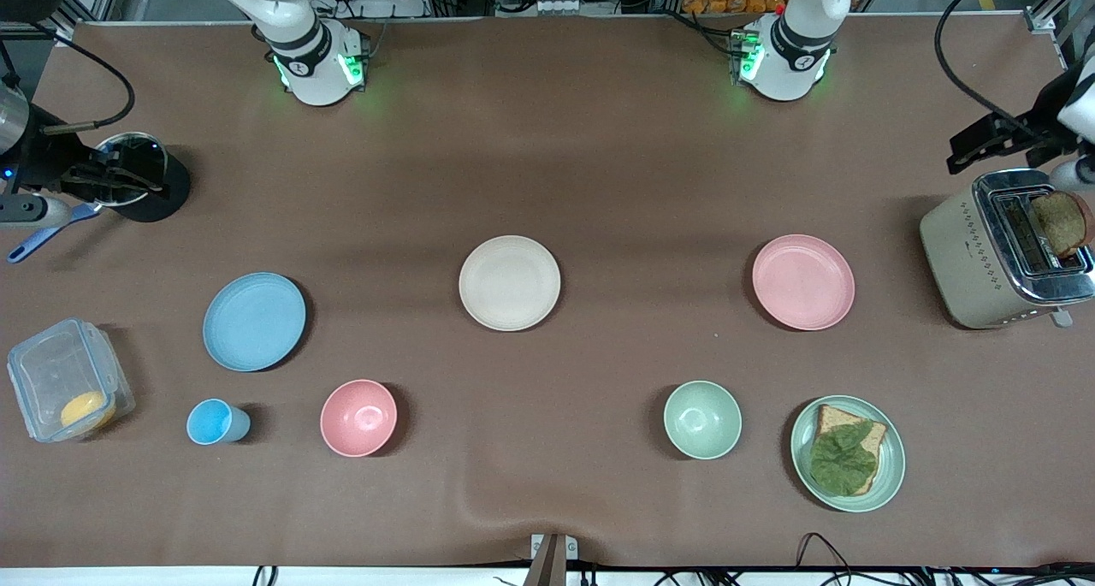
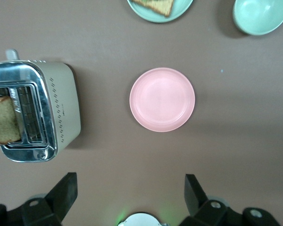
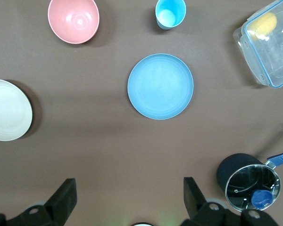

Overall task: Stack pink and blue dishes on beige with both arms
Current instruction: 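Reach the left gripper to the pink plate while the right gripper reaches blue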

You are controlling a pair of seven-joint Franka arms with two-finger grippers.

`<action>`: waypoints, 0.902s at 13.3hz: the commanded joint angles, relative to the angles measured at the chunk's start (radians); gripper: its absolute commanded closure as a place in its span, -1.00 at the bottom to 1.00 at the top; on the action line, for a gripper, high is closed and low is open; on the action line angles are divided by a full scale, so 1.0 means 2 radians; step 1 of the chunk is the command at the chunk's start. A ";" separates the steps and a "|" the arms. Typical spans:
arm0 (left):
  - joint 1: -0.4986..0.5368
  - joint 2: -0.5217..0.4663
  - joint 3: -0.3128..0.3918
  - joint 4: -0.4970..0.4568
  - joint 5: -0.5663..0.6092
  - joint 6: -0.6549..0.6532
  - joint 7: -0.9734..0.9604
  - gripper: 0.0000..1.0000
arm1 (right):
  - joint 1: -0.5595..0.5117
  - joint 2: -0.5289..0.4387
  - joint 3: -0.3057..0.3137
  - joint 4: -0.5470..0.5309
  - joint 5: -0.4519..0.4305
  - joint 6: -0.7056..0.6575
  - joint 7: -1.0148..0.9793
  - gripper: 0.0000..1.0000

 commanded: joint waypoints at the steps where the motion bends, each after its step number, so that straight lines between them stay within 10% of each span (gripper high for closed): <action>1: 0.003 0.042 -0.002 -0.001 0.011 0.005 -0.002 -1.00 | -0.003 0.003 0.000 0.007 -0.001 -0.004 0.001 -1.00; 7: 0.032 0.044 -0.002 -0.223 0.009 0.272 -0.006 -1.00 | -0.030 0.052 0.000 0.014 0.007 -0.001 -0.003 -1.00; 12: 0.050 0.092 -0.002 -0.273 0.004 0.355 0.001 -1.00 | -0.044 0.114 -0.001 0.017 -0.007 0.010 -0.004 -1.00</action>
